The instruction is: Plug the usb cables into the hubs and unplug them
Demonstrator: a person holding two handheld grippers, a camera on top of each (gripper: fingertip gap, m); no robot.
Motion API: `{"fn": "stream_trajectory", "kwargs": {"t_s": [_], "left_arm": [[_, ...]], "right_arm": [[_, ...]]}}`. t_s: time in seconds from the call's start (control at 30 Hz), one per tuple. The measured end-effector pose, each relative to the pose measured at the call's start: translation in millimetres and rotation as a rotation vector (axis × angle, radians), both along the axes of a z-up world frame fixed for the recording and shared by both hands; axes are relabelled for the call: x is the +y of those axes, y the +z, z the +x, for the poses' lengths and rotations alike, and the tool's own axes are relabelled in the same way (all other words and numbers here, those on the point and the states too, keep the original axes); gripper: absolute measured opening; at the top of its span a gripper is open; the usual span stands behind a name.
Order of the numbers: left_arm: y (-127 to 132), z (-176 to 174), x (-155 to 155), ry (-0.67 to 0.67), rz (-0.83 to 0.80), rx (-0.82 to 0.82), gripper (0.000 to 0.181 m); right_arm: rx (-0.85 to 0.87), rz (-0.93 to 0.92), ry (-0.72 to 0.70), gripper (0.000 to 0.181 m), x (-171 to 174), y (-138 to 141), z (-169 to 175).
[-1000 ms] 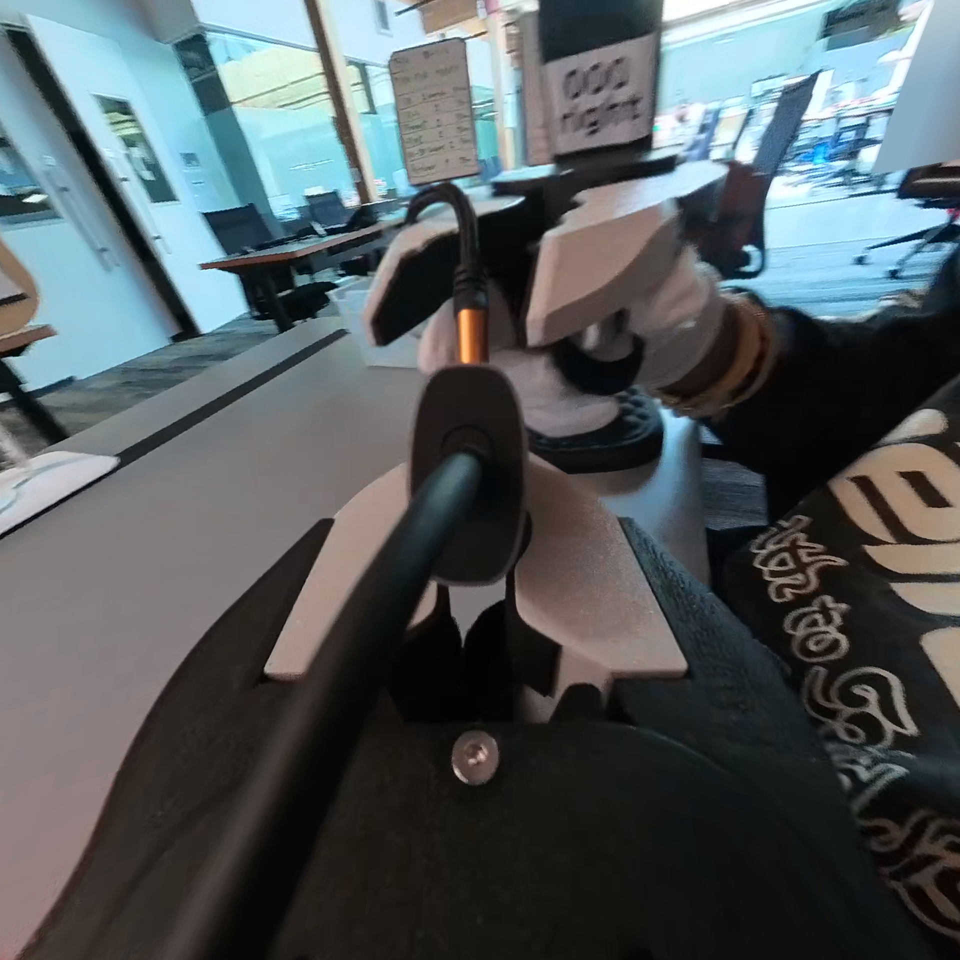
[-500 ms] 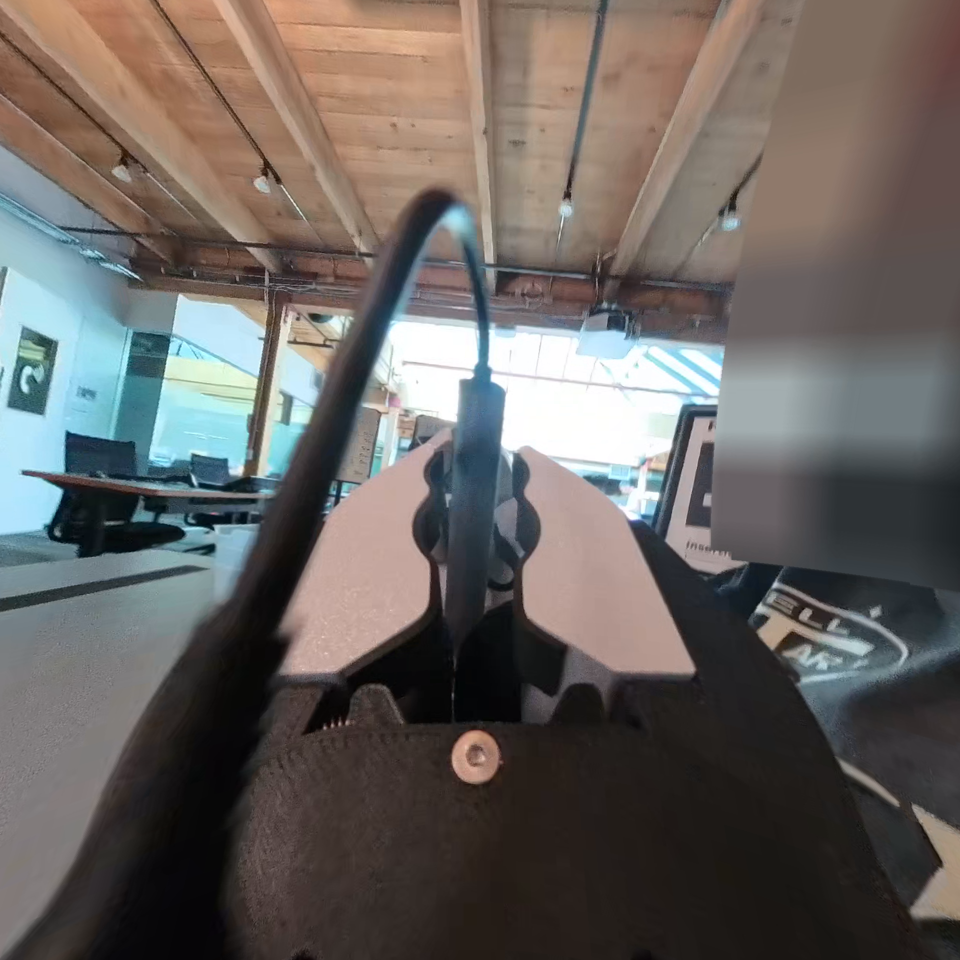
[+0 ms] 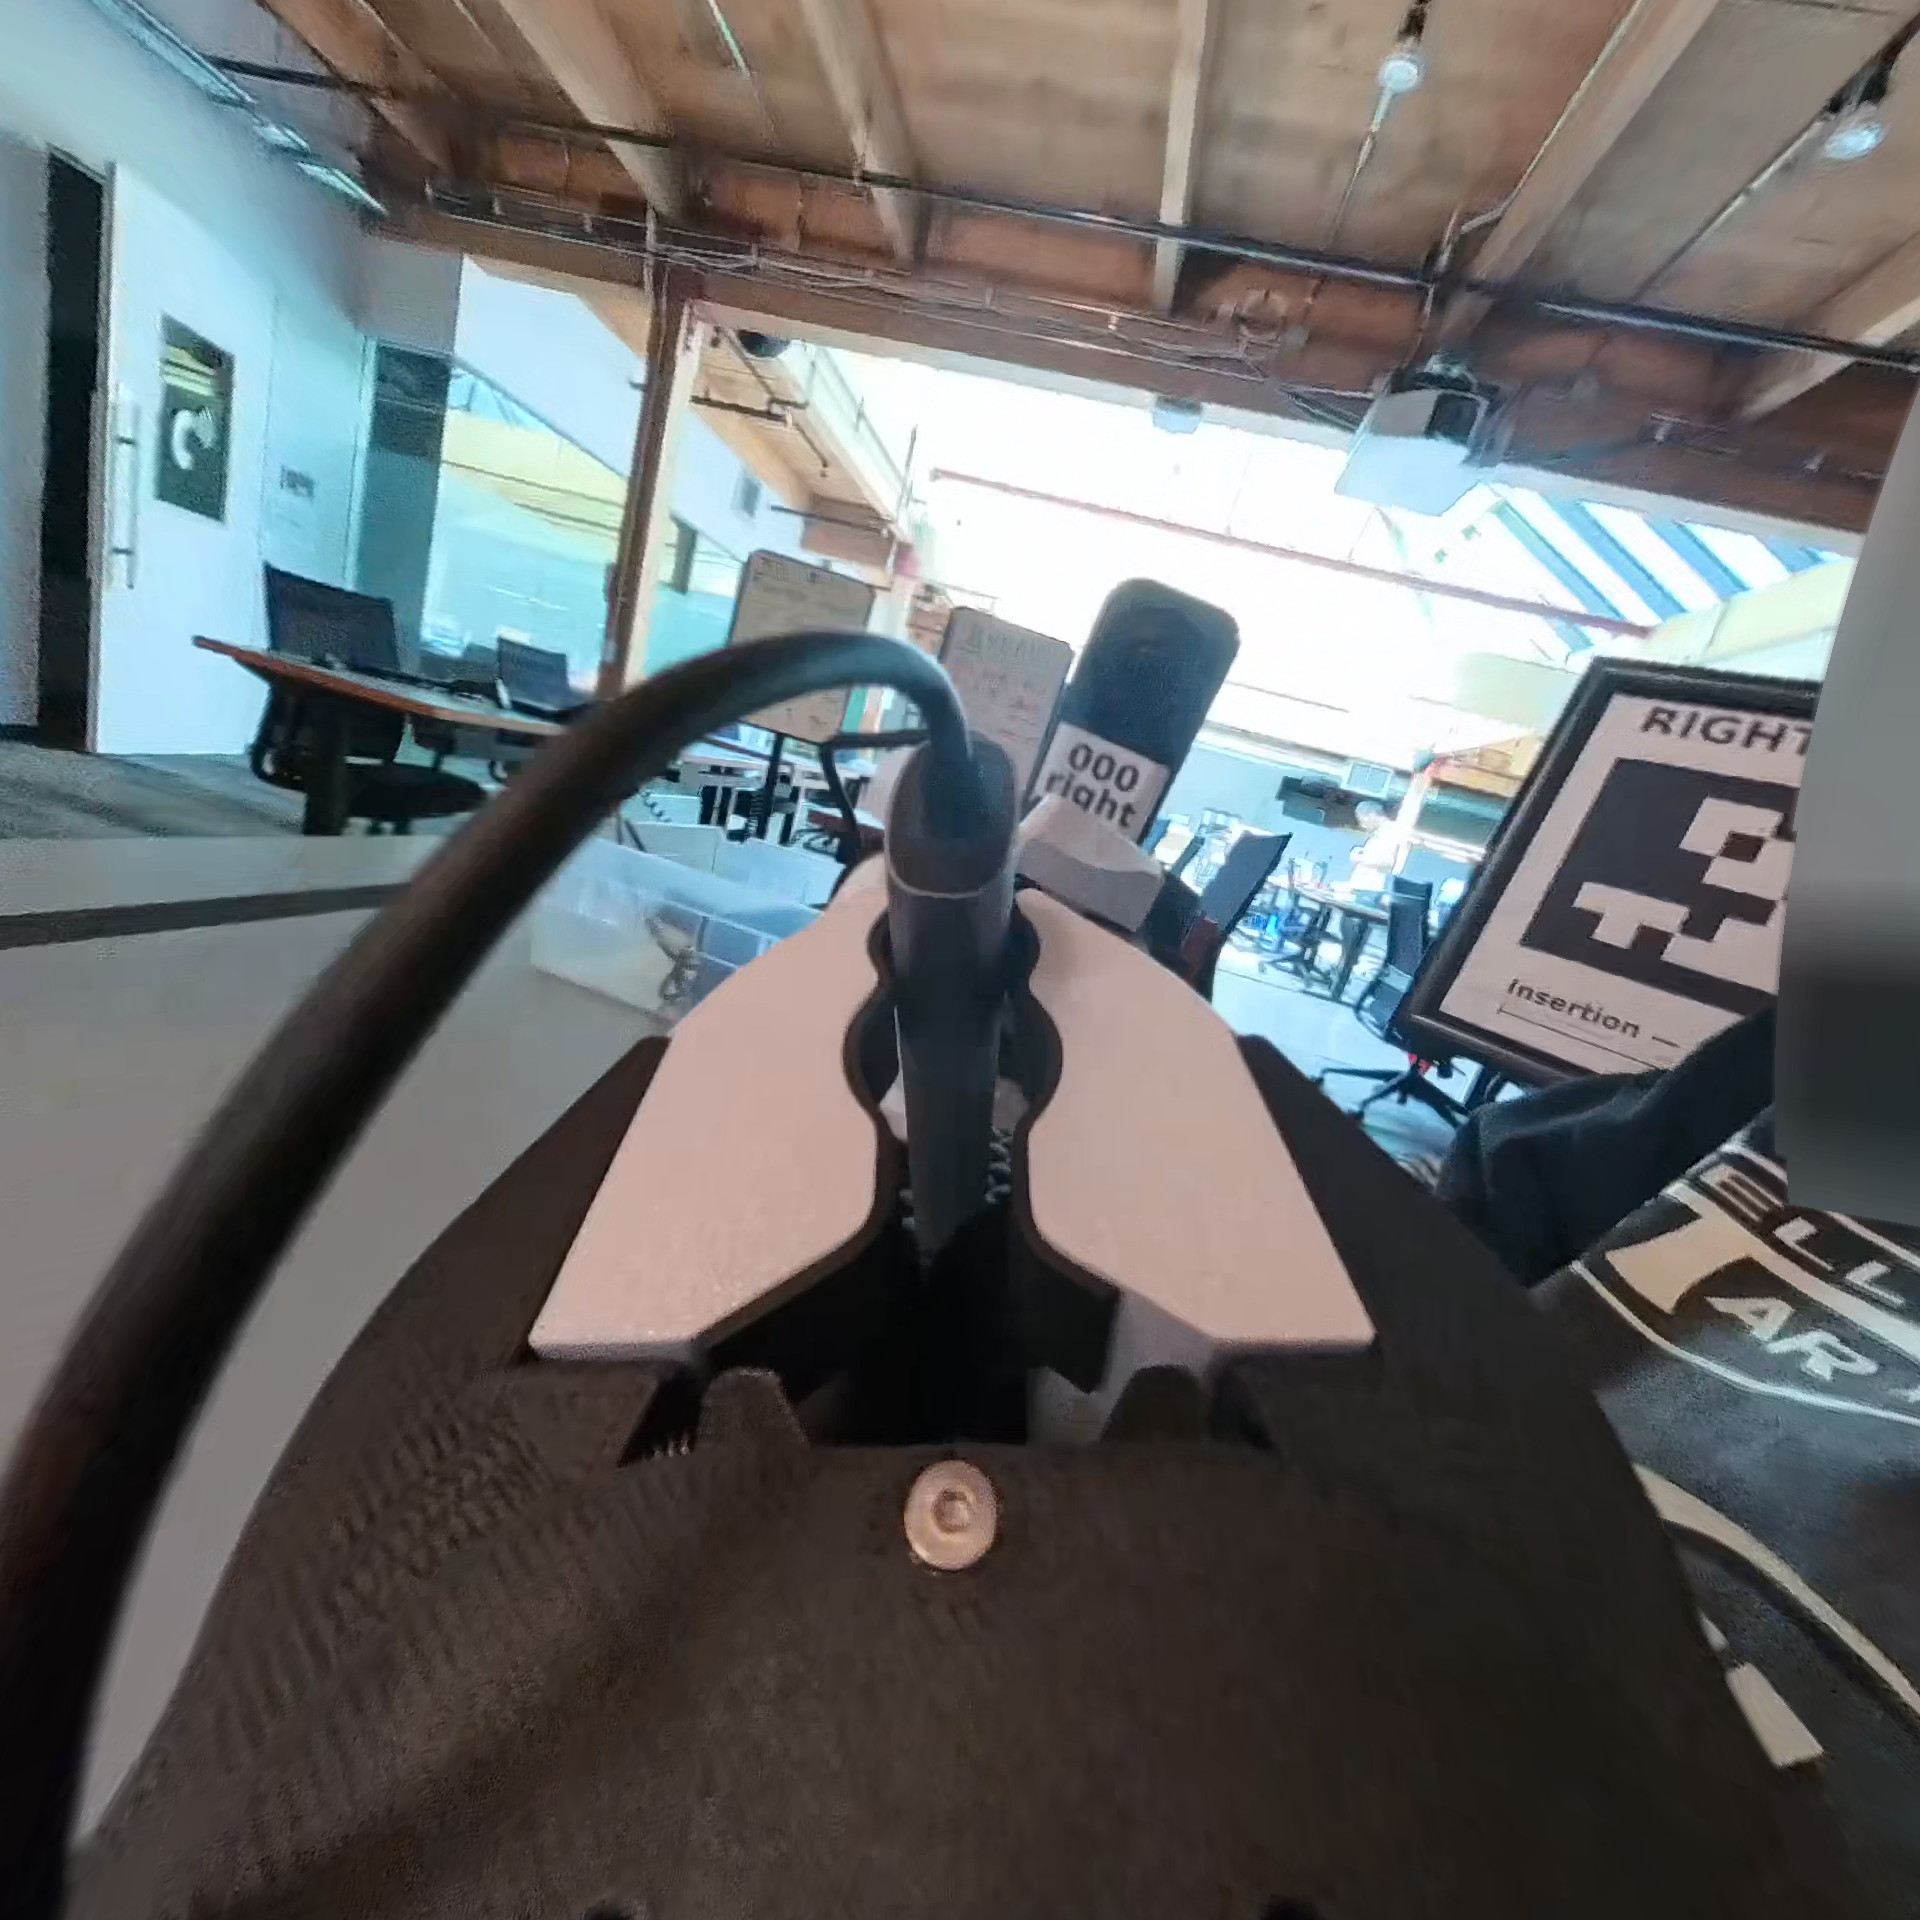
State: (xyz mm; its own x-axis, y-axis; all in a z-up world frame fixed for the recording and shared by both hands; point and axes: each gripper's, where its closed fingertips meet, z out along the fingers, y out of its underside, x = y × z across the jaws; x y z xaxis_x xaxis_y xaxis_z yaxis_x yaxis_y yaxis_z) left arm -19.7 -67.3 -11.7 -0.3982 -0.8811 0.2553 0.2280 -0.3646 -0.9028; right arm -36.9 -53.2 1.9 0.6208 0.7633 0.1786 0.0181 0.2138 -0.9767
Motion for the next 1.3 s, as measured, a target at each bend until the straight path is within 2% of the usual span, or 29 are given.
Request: {"fn": "stream_trajectory", "kwargs": {"t_s": [0.1, 0.17, 0.23, 0.3, 0.43, 0.57, 0.87, 1.13, 1.3], "left_arm": [[8.3, 1.2, -12.1, -0.085, -0.030, -0.061, 0.017], [18.5, 0.0, -16.9, -0.165, -0.099, -0.122, 0.016], [27.0, -0.1, -14.7, -0.191, -0.158, -0.169, 0.016], [28.8, 1.7, -8.1, -0.129, -0.135, -0.178, 0.016], [38.1, 2.4, -5.4, -0.011, -0.101, -0.262, 0.016], [45.7, 3.7, -5.8, 0.045, -0.082, -0.348, 0.016], [54.8, 7.9, -4.6, 0.028, -0.133, -0.417, 0.016], [39.9, 3.1, 4.3, -0.030, -0.291, -0.417, 0.016], [32.2, 1.1, 11.1, 0.030, -0.337, -0.433, 0.017]], "right_arm": [[0.035, 0.045, 0.052, 0.012, -10.1, 9.4, 0.6], [0.218, 0.069, 0.139, 0.011, -16.3, 20.8, 0.7], [0.448, 0.026, 0.238, 0.009, -18.0, 29.2, 3.4], [0.604, -0.036, 0.271, 0.008, -12.0, 29.9, 7.9], [0.769, -0.018, 0.285, 0.006, -8.9, 33.9, 13.7], [0.799, 0.053, 0.246, 0.006, -11.9, 39.2, 16.7], [0.827, 0.075, 0.239, 0.007, -10.9, 48.0, 22.4], [0.771, 0.009, 0.219, 0.007, -1.7, 31.8, 17.9], [0.803, -0.016, 0.200, 0.006, 3.2, 23.9, 17.0]]}}
